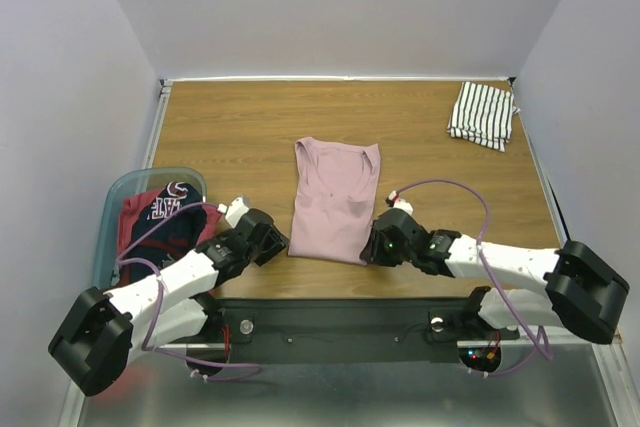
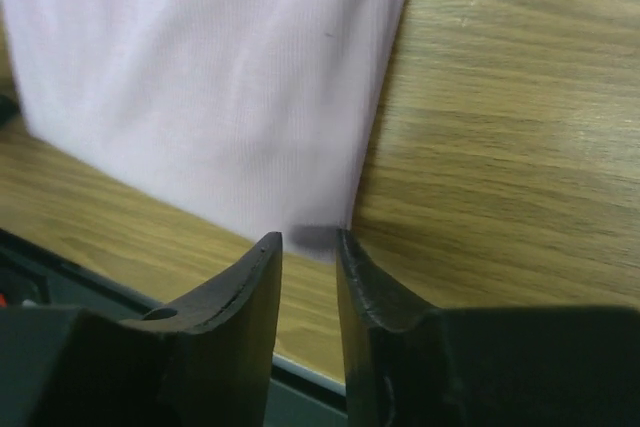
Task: Fold and stack the tank tops
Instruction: Fold the tank top
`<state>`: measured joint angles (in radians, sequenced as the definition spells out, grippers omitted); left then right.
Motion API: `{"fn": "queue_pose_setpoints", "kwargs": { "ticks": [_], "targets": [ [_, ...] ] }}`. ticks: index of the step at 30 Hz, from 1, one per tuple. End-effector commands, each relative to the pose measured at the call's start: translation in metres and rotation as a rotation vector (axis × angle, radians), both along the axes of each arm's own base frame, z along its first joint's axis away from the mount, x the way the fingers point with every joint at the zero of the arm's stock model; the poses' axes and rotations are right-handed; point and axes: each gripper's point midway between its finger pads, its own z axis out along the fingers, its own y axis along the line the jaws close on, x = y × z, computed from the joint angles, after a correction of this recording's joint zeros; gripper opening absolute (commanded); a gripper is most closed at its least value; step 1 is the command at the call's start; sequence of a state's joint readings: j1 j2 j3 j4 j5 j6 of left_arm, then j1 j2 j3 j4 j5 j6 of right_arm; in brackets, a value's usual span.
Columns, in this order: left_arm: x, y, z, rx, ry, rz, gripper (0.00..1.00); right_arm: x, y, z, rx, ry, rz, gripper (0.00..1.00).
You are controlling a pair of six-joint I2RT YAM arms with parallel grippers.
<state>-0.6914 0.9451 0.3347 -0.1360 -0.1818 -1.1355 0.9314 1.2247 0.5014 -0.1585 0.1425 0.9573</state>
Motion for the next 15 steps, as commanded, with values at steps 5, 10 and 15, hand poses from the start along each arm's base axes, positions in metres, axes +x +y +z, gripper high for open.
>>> {"fn": "queue_pose_setpoints", "kwargs": {
  "ticks": [5,10,15],
  "targets": [
    [-0.014,-0.011,-0.008,-0.051,0.009,-0.028,0.56,-0.008,-0.012,0.011,0.030,-0.024,-0.028,0.45],
    [-0.016,-0.017,-0.006,-0.079,-0.003,-0.045,0.56,-0.016,-0.014,0.000,0.030,0.030,-0.043,0.49],
    [-0.019,-0.021,-0.013,-0.069,0.017,-0.058,0.57,-0.016,-0.010,-0.004,0.055,0.044,-0.052,0.55]
  ]
}}
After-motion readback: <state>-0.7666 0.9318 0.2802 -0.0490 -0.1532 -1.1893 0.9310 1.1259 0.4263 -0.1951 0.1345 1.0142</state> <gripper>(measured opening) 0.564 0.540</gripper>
